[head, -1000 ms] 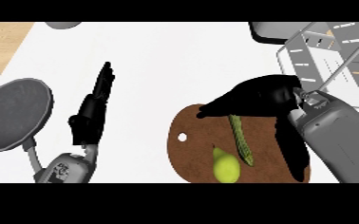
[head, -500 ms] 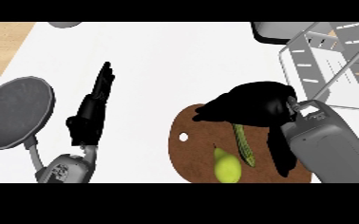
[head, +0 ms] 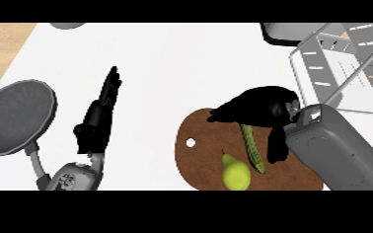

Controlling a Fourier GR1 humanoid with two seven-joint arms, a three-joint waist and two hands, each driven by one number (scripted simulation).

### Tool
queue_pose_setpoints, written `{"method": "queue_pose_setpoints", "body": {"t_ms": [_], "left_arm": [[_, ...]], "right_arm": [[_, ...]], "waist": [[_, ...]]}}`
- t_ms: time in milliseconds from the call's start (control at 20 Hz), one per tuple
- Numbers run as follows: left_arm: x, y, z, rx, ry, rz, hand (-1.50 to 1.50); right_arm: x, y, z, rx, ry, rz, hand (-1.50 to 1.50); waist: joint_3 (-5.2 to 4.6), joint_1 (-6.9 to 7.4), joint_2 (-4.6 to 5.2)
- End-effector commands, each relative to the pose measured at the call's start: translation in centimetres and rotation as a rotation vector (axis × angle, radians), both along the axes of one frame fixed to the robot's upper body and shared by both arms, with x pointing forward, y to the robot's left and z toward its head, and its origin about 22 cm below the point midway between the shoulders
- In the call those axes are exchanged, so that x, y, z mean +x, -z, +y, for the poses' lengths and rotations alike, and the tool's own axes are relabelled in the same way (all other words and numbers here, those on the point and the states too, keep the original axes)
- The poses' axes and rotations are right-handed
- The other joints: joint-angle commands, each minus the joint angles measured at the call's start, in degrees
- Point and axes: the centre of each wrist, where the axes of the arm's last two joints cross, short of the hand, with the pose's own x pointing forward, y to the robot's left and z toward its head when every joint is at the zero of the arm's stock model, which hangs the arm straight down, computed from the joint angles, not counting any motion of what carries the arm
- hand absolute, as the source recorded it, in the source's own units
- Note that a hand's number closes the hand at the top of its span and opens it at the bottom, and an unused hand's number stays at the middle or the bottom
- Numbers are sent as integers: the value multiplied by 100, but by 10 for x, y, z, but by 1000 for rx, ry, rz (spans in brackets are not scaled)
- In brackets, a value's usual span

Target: Pick the pear from the cutting board and place it in the tiered basket

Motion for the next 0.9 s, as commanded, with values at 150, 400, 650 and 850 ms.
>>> {"method": "queue_pose_setpoints", "body": {"t_ms": [150, 400, 650, 850], "left_arm": [[8, -2, -4, -7, 2, -1, 0], [2, -7, 19, -14, -1, 0, 0], [9, 3, 13, 6, -9, 14, 0], [11, -8, 15, -6, -14, -3, 0]], "right_arm": [[0, 27, -33, 23, -73, 103, -150], [5, 55, -5, 56, -78, 97, -150], [-1, 59, -1, 54, -85, 110, -150], [-9, 67, 10, 50, -78, 125, -150]], "waist": [[3, -29, 10], [-3, -13, -11], [-6, -58, -18], [-6, -66, -23]]}}
